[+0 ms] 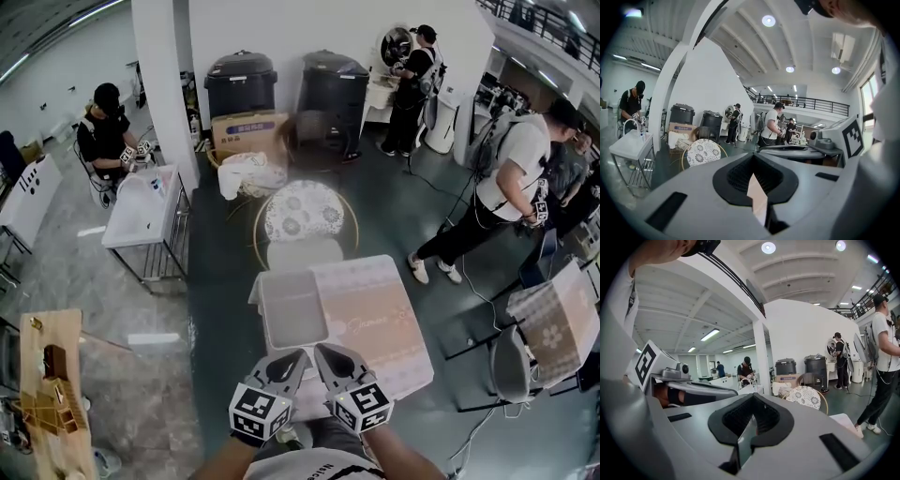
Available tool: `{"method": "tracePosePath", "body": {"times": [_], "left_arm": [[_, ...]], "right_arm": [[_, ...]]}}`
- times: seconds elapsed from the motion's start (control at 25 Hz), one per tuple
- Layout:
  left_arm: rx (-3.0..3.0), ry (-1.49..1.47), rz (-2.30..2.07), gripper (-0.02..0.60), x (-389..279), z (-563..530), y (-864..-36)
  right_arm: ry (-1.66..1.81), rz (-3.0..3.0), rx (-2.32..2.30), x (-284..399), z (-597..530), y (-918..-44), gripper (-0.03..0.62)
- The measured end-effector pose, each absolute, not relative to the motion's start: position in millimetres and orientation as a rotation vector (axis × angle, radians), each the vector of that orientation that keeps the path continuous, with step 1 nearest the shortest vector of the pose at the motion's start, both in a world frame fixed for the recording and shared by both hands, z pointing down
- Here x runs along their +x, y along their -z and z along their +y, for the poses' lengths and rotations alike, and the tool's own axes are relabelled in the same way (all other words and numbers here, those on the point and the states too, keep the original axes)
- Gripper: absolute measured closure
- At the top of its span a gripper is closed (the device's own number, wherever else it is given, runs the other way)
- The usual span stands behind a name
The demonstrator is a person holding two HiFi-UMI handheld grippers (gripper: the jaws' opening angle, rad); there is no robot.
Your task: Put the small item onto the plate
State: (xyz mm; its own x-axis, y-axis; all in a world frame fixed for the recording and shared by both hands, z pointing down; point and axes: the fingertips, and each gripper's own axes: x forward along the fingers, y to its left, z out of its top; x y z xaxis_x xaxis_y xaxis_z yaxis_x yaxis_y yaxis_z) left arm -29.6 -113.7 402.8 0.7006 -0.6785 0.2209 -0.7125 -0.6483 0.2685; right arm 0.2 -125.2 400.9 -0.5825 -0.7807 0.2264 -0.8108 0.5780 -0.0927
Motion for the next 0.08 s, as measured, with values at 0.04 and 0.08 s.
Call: {"method": "tracePosePath", "body": {"times": [0.04, 0.08], "left_arm": [[2.577, -0.143, -1.089, 0.577, -28.7, -114.2, -403.0], [2.577, -0.144, -1.087, 0.577, -27.8, -114.7, -403.3]], "right_arm": [[-0.279, -2.643, 1.346, 1.1, -125.8, -401.1, 0.58], [-0.279, -2.641, 1.347, 2.0, -126.4, -401.2, 0.58]]}}
